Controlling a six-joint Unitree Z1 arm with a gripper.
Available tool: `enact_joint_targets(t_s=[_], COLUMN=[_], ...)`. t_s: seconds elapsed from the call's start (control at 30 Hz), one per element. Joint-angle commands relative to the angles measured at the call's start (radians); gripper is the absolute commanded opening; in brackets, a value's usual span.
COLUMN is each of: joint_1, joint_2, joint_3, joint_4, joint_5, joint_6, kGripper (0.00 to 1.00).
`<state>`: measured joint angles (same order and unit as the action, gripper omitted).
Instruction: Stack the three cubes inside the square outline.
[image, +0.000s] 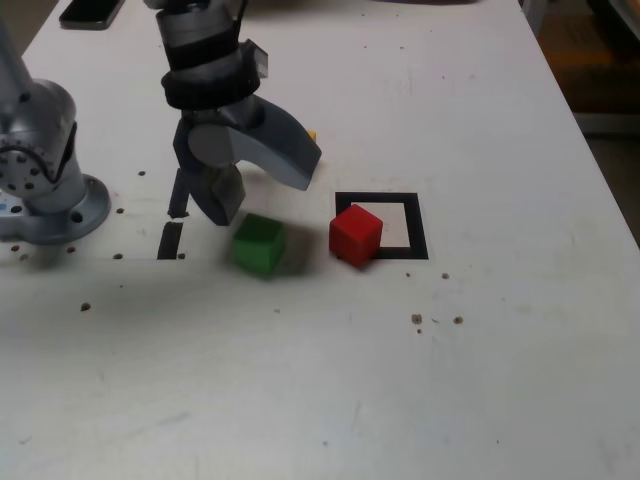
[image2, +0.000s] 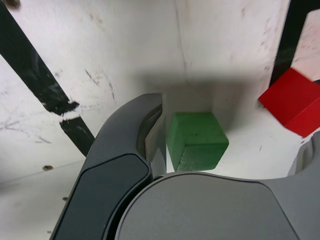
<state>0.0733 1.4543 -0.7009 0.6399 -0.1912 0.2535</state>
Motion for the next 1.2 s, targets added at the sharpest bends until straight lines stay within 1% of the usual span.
enact_joint_targets(t_s=[0.0,0.1,0.23,0.33,0.53,0.67,0.83,1.0,1.17], joint_1=[-0.011,-0.039,-0.095,-0.123,-0.133,-0.143,-0.185,-0.222,-0.243], joint_2=[-0.018,-0.036,-0.043,-0.029,0.032,0.088,0.164,0.218,0.255], joint_3=[-0.023,-0.080,-0.200,-0.276,-0.367,-0.410,-0.480,-0.526,-0.528], joint_4=[0.008,0.041,0.116,0.175,0.299,0.339,0.382,0.408,0.392], joint_5=[0.025,0.080,0.172,0.212,0.255,0.291,0.342,0.354,0.341], joint_6=[-0.002,-0.002,0.017,0.066,0.186,0.249,0.301,0.322,0.322], kGripper=[1.00,1.00,0.99,0.99,0.99,0.99,0.99,0.99,0.99])
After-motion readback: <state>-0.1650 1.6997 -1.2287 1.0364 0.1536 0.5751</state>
